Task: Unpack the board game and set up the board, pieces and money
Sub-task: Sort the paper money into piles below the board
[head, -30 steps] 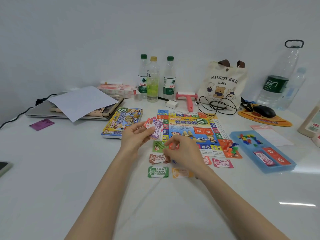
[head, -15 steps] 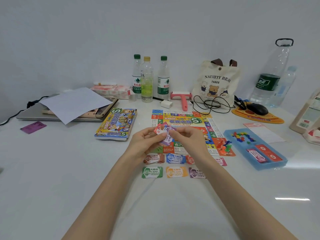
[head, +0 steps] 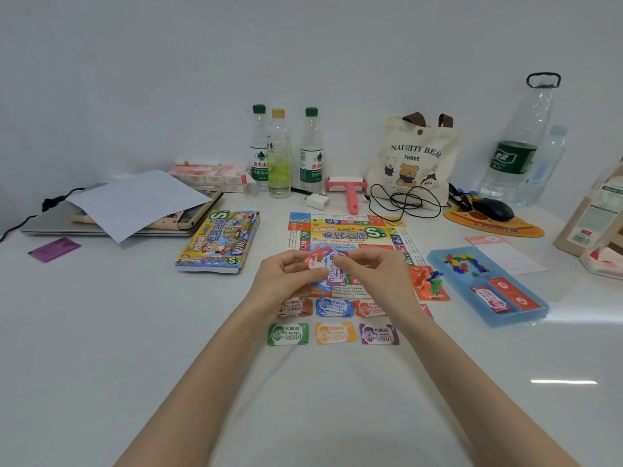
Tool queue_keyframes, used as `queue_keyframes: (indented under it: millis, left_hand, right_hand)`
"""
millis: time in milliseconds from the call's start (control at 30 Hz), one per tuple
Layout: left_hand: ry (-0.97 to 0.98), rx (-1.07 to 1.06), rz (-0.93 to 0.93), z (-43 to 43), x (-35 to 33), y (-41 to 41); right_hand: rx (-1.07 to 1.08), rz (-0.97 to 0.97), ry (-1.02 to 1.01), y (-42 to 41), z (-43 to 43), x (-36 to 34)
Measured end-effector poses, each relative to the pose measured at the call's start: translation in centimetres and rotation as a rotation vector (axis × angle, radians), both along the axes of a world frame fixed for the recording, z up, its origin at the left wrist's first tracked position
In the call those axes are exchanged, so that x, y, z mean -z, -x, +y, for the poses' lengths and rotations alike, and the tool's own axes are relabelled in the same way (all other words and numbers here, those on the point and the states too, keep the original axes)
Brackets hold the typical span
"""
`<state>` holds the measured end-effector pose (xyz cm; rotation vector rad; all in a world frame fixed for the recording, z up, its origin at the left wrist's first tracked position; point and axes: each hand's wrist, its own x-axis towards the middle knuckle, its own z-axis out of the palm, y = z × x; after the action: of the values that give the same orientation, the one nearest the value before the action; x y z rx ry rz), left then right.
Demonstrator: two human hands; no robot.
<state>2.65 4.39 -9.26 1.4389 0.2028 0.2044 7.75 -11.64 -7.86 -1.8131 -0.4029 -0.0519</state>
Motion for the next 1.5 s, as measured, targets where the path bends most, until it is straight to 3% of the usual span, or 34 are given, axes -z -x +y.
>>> queue_keyframes:
  millis: [167, 367, 767, 1267, 1500]
  left_hand:
    - [-0.026, -0.017, -0.01, -0.4, 0.2, -0.2]
    - [0.123, -0.078, 0.004, -0.7, 0.5, -0.7]
    - [0.129, -0.074, 0.018, -1.1, 0.9, -0.8]
    - [0.192, -0.08, -0.023, -1.0, 0.3, -0.7]
    - [0.155, -0.054, -0.004, -1.1, 0.5, -0.7]
  right_hand:
    - [0.044, -0.026, -0.006, 0.2, -0.2, -0.1]
    - [-0.045, 0.154, -0.044, 0.7, -0.7, -0.1]
    - [-0.091, 0.113, -0.05, 0.6, -2.2, -0.3]
    - [-0.21, 0.106, 0.476, 0.1, -7.9, 1.0]
    - [-0.161, 0.018, 0.569, 0.4, -8.0, 1.9]
